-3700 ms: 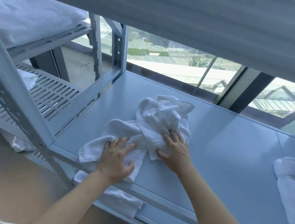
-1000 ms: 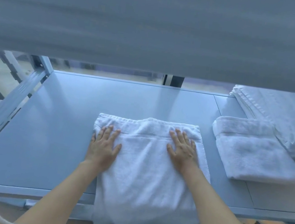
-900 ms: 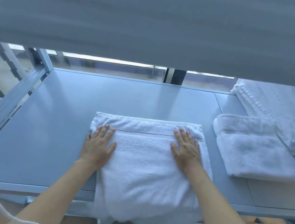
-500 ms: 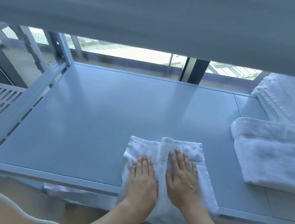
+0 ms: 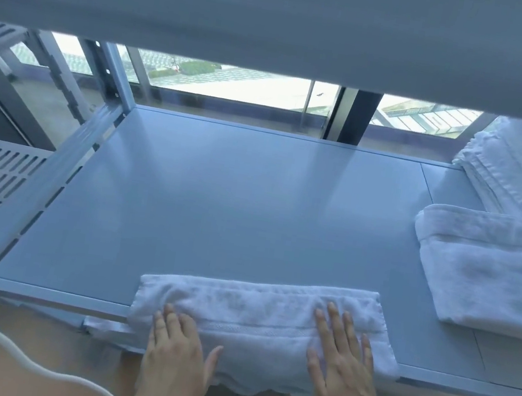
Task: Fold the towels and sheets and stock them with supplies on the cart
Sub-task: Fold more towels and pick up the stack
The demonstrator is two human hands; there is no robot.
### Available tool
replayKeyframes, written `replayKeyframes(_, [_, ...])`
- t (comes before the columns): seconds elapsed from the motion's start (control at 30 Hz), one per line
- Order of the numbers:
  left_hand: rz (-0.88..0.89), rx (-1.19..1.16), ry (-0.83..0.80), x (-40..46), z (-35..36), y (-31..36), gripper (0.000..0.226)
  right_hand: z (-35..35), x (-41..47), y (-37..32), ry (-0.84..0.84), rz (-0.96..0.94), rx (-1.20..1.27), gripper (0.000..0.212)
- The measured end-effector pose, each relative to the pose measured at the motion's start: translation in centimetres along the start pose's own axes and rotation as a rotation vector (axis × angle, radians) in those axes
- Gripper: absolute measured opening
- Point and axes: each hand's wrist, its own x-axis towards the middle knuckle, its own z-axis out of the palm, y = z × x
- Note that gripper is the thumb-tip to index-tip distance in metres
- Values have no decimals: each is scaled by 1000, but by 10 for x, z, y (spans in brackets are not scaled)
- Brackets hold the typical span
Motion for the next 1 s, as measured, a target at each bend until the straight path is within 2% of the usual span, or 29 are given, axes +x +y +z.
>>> replayKeyframes(0.17, [62, -125, 97, 20, 5, 4, 100, 1, 18, 6, 13, 29, -24, 67])
replayKeyframes(0.27, [64, -92, 50, 56, 7, 0, 102, -2, 60, 14, -17, 54, -43, 69])
replayKeyframes(0.43, [63, -102, 97, 140, 8, -3, 77, -12, 135, 19, -22, 67, -47, 65])
replayKeyframes(0.63, [61, -163, 91, 212, -13, 8, 74, -35, 202, 13, -33, 77, -33, 61])
replayKeyframes(0.73, [42, -173, 101, 214, -13, 11, 74, -41, 197, 0, 30, 58, -38, 60])
replayKeyframes(0.83, [27, -167, 123, 209, -8, 7, 74, -33, 154, -17, 100, -68, 51, 60])
replayKeyframes(0.9, [20, -164, 127, 207, -5, 5, 74, -17, 113, -23, 38, -136, 74, 63])
replayKeyframes(1.0, [21, -158, 125, 207, -5, 6, 74, 2, 80, -16, -51, -106, -7, 69])
